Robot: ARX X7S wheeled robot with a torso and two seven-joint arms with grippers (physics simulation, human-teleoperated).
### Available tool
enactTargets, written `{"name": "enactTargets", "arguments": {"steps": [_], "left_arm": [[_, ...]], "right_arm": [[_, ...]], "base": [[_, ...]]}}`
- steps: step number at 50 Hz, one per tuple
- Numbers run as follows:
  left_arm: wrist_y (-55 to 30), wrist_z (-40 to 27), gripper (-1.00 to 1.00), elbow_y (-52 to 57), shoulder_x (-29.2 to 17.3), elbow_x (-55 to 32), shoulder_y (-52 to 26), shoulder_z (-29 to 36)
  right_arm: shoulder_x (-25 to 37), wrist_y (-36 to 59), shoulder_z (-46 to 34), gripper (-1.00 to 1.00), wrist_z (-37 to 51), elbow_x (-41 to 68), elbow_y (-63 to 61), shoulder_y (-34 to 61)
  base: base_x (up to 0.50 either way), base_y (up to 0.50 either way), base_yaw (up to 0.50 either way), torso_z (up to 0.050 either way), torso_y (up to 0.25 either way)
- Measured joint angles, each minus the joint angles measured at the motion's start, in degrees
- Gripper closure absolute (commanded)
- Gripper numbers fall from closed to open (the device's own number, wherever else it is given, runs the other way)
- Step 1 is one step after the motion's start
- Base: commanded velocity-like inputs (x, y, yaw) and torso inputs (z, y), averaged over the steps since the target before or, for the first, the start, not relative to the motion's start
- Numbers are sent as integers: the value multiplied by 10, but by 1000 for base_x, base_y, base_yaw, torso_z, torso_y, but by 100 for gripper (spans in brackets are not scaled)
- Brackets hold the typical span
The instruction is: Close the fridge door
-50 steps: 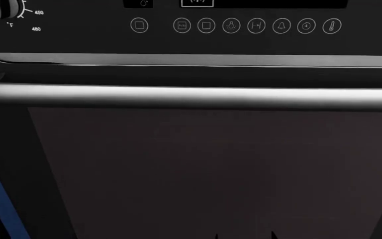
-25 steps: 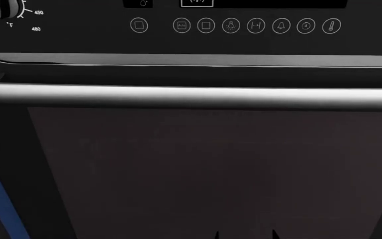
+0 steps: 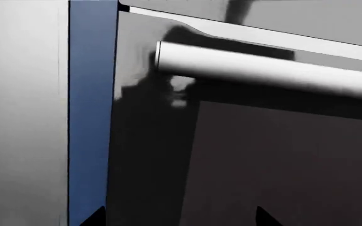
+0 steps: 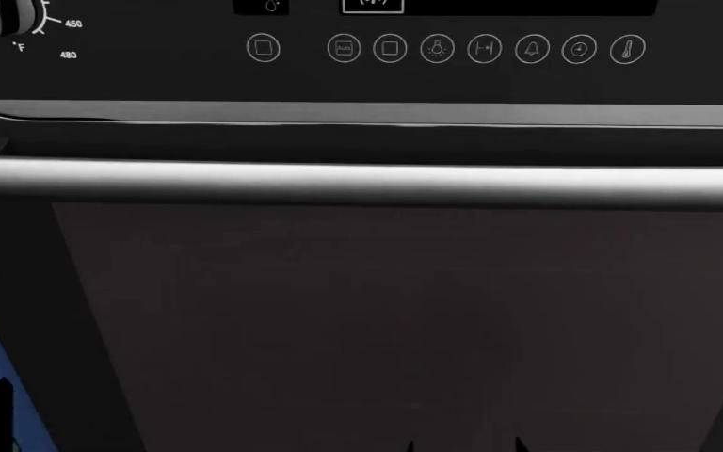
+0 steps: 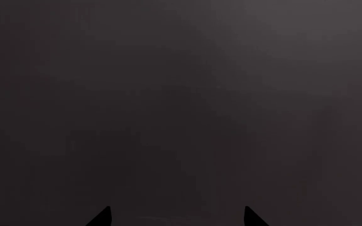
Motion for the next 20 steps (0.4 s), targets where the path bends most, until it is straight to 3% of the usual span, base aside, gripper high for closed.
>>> {"name": "enactTargets", "arguments": {"steps": [9, 20], "left_arm": [[27, 33, -100, 4, 32, 52, 53, 54], [46, -2, -100, -75, 99, 110, 11, 80]], "right_arm": [[3, 0, -2, -100, 1, 1, 2, 2], [7, -4, -4, -100, 2, 3, 5, 2]], "base": [[0, 0, 0, 0, 0], [0, 0, 0, 0, 0]]}}
